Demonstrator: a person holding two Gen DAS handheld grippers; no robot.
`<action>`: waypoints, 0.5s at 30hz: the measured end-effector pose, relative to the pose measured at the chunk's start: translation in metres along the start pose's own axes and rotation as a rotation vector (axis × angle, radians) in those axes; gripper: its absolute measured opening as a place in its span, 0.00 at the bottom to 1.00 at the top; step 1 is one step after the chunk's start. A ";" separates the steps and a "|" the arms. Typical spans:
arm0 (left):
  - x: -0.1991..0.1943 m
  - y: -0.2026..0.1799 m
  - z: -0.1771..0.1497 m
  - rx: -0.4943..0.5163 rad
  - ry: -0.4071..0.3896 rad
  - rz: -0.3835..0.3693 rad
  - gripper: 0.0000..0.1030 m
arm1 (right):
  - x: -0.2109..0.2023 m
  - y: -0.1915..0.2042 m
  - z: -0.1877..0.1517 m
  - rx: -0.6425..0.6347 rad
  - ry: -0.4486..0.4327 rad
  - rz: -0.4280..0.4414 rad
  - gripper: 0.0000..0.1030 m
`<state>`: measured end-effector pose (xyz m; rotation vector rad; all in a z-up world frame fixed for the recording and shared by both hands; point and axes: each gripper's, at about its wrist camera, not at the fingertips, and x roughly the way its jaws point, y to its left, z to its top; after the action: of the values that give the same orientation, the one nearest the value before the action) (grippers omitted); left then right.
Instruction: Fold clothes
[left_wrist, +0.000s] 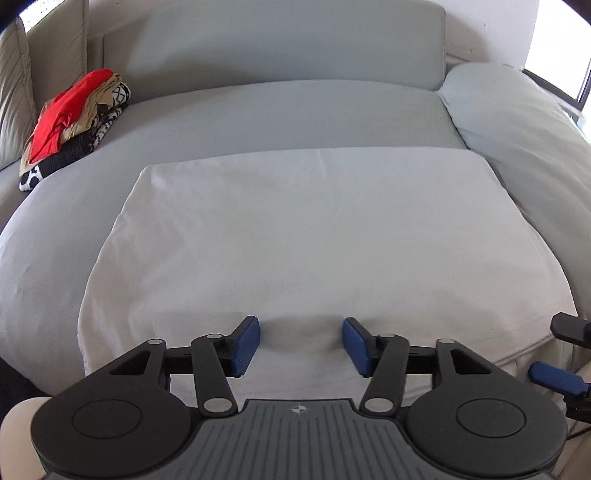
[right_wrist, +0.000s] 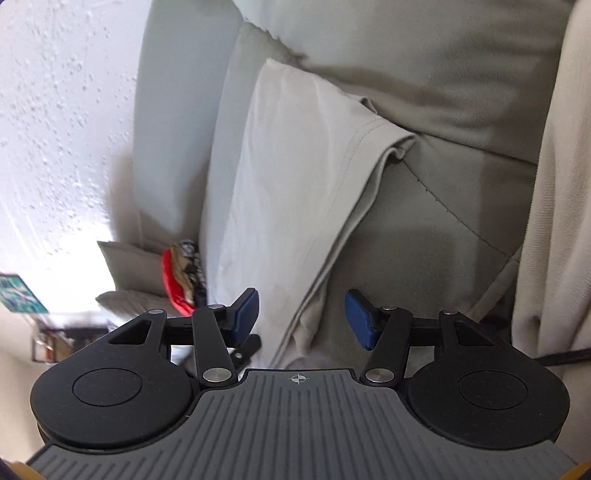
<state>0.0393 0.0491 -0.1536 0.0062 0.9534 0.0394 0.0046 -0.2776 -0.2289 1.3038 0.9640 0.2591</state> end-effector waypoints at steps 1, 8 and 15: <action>-0.001 0.001 -0.001 0.008 -0.003 -0.004 0.56 | 0.001 -0.003 0.001 0.010 -0.009 0.019 0.54; 0.003 -0.001 -0.001 0.027 -0.001 0.006 0.59 | 0.010 -0.010 0.006 0.011 -0.043 0.114 0.54; 0.003 0.001 -0.001 0.017 -0.002 -0.003 0.59 | 0.020 -0.015 0.011 0.073 -0.060 0.176 0.44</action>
<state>0.0403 0.0505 -0.1570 0.0204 0.9517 0.0283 0.0196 -0.2768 -0.2517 1.4581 0.8154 0.3207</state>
